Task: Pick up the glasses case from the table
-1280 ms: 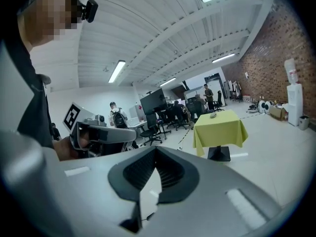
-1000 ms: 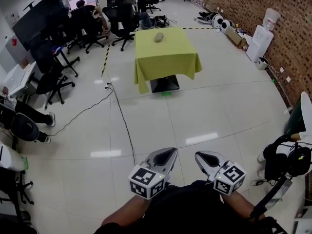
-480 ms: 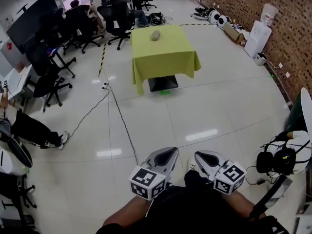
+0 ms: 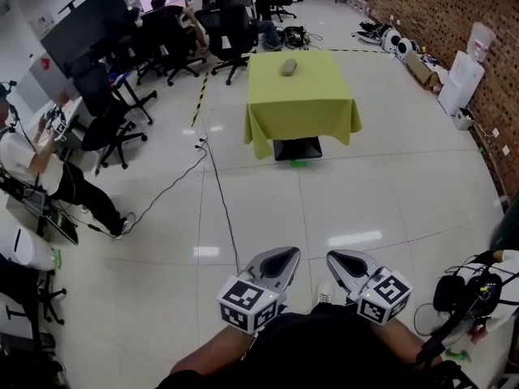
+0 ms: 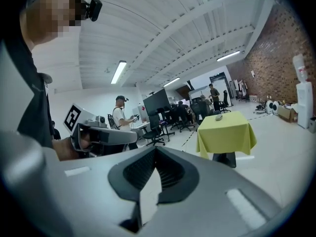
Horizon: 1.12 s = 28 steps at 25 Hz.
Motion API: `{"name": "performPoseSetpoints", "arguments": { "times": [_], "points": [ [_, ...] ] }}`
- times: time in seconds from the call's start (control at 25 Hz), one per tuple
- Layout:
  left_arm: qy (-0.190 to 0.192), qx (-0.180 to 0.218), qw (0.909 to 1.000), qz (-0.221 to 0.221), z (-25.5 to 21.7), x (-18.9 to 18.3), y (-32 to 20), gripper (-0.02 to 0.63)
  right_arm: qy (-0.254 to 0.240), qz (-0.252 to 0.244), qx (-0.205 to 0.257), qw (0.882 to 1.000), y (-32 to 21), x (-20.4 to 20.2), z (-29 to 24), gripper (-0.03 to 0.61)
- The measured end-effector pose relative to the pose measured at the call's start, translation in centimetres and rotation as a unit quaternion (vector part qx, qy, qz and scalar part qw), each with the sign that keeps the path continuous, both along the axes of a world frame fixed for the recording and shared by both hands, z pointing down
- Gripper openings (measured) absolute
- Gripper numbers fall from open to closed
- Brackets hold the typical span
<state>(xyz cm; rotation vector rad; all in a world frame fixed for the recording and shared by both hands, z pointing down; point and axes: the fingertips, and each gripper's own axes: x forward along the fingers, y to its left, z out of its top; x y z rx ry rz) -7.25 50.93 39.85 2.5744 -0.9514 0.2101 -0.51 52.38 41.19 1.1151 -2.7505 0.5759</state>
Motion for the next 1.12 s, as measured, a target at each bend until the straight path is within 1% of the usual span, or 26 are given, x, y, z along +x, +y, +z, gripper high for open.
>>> {"name": "performPoseSetpoints", "arguments": {
  "times": [0.12, 0.24, 0.4, 0.52, 0.72, 0.92, 1.12],
  "points": [
    [0.009, -0.007, 0.9999, -0.008, 0.1, 1.6, -2.2, 0.008, -0.004, -0.001, 0.001, 1.0, -2.2, 2.2, -0.1, 0.002],
    [0.024, -0.017, 0.9994, -0.021, -0.2, 3.1, -4.8, 0.008, -0.008, 0.002, 0.013, 1.0, -5.0, 4.6, -0.8, 0.002],
    [0.012, 0.0, 0.9991, -0.04, -0.3, 5.6, -7.8, 0.008, -0.019, -0.003, 0.018, 1.0, -8.1, 7.6, -0.5, 0.002],
    [-0.007, 0.019, 0.9984, -0.053, -0.1, 7.3, -9.5, 0.008, -0.023, -0.016, 0.013, 1.0, -9.8, 9.1, 0.5, 0.002],
    [-0.014, 0.011, 0.9972, -0.073, 0.5, 9.6, -11.5, 0.008, -0.03, -0.032, 0.004, 0.999, -12.3, 11.5, 1.2, 0.002],
    [-0.027, -0.004, 0.9962, -0.082, 0.8, 10.0, -12.9, 0.008, -0.043, -0.041, -0.006, 0.998, -14.1, 11.9, 1.6, 0.002],
    [-0.031, -0.003, 0.9955, -0.089, 0.6, 9.0, -14.4, 0.008, -0.046, -0.045, -0.009, 0.998, -15.9, 11.0, 1.8, 0.002]
  ]
}}
